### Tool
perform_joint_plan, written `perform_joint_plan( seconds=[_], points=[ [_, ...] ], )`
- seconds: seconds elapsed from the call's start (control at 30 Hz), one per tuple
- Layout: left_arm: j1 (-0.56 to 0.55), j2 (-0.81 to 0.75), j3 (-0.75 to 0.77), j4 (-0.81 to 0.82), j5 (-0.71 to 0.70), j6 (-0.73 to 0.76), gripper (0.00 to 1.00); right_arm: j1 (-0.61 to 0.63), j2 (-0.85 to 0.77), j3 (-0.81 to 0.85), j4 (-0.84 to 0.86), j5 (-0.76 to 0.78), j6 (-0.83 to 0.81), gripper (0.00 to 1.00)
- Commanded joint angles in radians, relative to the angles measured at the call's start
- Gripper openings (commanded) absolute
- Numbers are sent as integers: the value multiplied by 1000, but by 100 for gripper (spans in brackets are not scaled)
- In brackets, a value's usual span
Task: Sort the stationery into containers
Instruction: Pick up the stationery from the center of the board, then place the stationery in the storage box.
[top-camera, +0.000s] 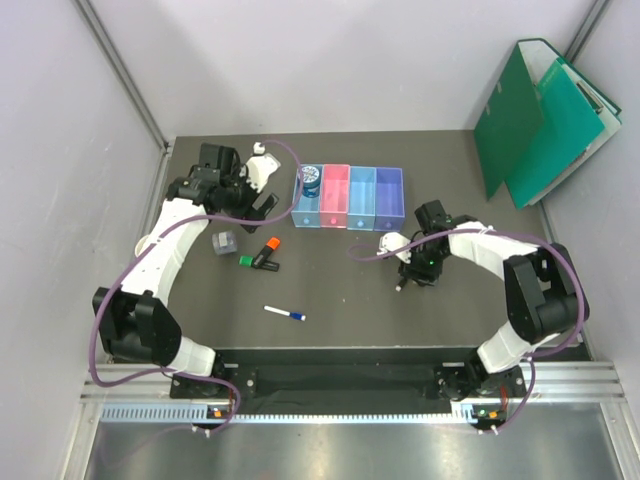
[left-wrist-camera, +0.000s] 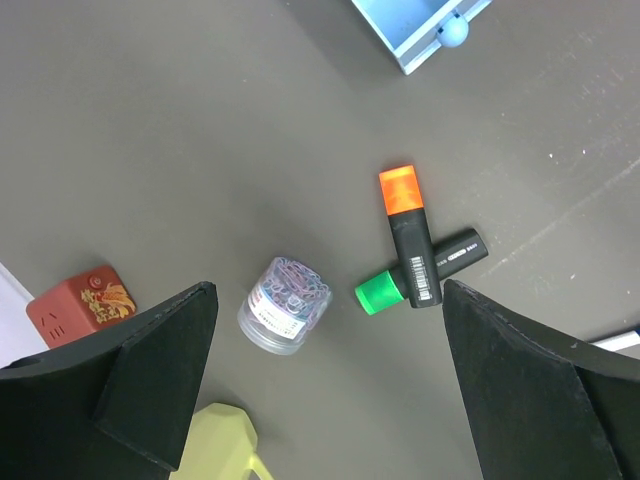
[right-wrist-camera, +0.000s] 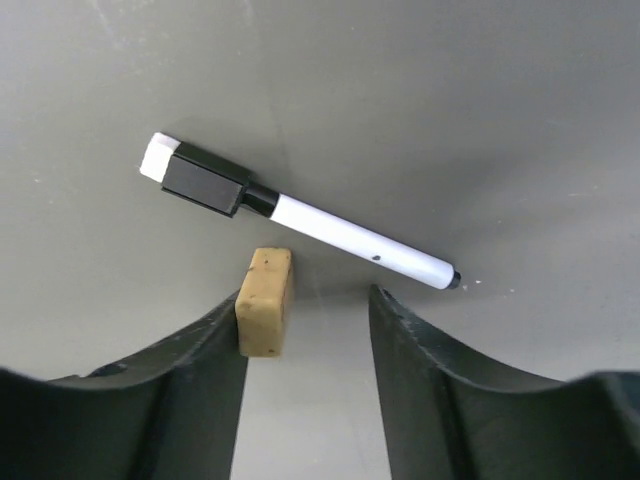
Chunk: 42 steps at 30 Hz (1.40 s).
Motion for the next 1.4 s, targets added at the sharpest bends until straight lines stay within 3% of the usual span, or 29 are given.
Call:
perform_joint_plan(
  seconds=[0.0, 0.13, 0.3, 0.37, 0.57, 0.73, 1.03, 1.37],
  points=[
    [-1, -36, -17, -3, 20, 11, 99, 4, 32, -45, 80, 9, 0, 47],
    [-1, -40, -28, -3, 21, 11, 99, 4, 17, -48, 79, 18, -1, 43],
    [-1, -50, -46, 1, 12, 11, 99, 4, -1, -33, 51, 38, 2, 18],
    [-1, -53, -66, 0, -3, 15, 99, 4, -29, -24, 27, 52, 2, 13],
    [20, -62, -111, 4, -39, 81, 99, 2, -156, 24, -61, 76, 9, 9],
    [101, -21, -86, -6, -31, 185, 99, 2, -224, 122, -125, 84, 55, 5],
    [259, 64, -43, -57, 50, 564, 99, 26, -135, 455, -81, 76, 304, 4],
    [306, 191, 70, -204, 115, 785, 99, 86, 198, 965, -99, 125, 388, 5]
  ],
)
